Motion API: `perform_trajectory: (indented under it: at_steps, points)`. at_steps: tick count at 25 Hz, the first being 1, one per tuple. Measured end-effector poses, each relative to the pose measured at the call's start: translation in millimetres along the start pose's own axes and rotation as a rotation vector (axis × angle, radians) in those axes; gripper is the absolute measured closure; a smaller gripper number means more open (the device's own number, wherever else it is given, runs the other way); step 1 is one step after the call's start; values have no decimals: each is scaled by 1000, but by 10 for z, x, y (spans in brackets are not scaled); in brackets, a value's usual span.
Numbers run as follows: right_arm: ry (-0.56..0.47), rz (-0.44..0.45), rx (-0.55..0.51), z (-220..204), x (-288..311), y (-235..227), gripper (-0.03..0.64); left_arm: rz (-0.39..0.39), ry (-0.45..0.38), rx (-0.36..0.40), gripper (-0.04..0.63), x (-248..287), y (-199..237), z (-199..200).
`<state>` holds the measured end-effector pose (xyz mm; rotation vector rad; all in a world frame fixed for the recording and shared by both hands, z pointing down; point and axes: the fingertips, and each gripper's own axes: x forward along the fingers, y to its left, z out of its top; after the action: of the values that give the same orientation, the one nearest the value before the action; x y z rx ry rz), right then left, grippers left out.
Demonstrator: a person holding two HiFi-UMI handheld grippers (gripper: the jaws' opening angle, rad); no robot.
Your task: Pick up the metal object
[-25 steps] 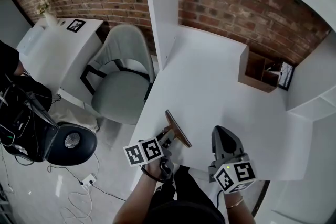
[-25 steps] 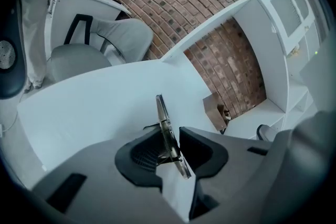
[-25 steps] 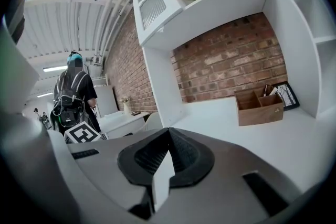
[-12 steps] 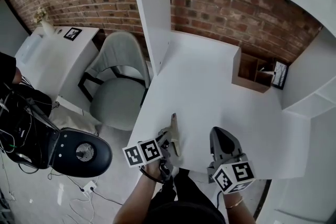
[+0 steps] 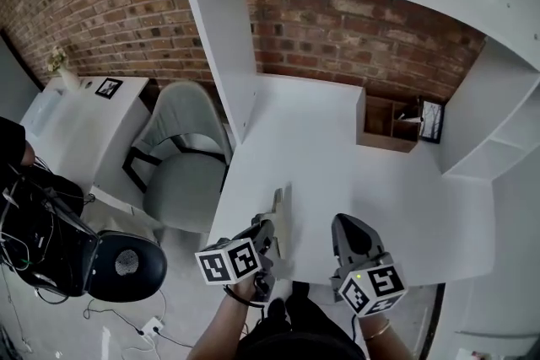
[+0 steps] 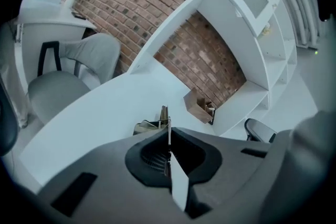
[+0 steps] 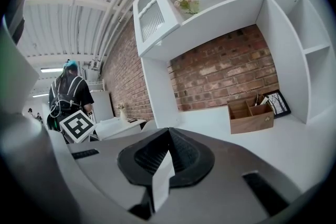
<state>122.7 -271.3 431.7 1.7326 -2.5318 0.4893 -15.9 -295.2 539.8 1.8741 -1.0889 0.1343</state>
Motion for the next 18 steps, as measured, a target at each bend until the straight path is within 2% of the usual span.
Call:
perform_trajectory:
  at_steps: [7,18]
  points:
    - [-29,-21,3,24,-109,55,612,-14,-63,208,584,-215,-325,287]
    - [-63,-30,-18,64,-293,203,612,-20,-164,466,584,-649,-768,470]
